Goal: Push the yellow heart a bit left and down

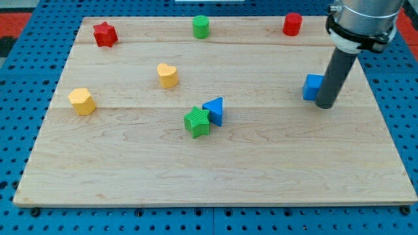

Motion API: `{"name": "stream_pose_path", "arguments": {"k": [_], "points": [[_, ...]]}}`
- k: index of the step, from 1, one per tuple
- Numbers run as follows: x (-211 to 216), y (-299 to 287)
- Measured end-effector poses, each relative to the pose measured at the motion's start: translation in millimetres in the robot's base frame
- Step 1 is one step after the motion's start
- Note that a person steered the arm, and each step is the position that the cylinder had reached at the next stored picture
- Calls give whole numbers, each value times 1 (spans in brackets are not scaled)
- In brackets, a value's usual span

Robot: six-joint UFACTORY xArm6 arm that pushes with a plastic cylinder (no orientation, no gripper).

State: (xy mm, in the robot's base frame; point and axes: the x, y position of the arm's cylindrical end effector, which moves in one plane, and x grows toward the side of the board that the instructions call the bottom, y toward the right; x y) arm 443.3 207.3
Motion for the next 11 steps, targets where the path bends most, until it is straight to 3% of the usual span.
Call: {"name": "stream_pose_path", "arguments": {"k": [1, 3, 5, 7, 8, 9, 10, 11], "points": [[34, -46], [-1, -74], [-1, -74], [-54, -85], [-108, -109], [-107, -220], [-82, -289], [-67, -321]]}}
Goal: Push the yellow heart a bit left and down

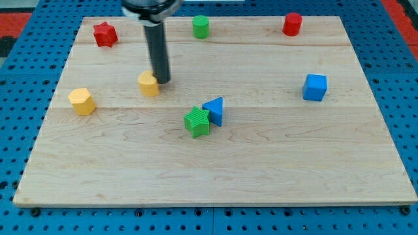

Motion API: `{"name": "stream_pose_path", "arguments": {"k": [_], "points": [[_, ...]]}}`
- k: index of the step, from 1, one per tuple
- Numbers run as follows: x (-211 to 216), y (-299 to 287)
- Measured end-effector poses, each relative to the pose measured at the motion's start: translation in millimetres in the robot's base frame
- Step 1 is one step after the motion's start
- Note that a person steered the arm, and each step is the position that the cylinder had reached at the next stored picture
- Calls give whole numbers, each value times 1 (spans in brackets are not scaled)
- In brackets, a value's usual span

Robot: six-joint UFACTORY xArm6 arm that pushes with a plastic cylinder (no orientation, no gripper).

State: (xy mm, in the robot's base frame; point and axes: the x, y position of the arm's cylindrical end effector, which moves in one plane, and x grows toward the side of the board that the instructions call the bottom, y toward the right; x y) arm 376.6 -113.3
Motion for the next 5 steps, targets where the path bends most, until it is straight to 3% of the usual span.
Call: {"name": "stream_pose_path", "arguments": {"k": [1, 3, 4, 5], "points": [[-40, -31], [-68, -81], [-47, -86], [-16, -27]]}}
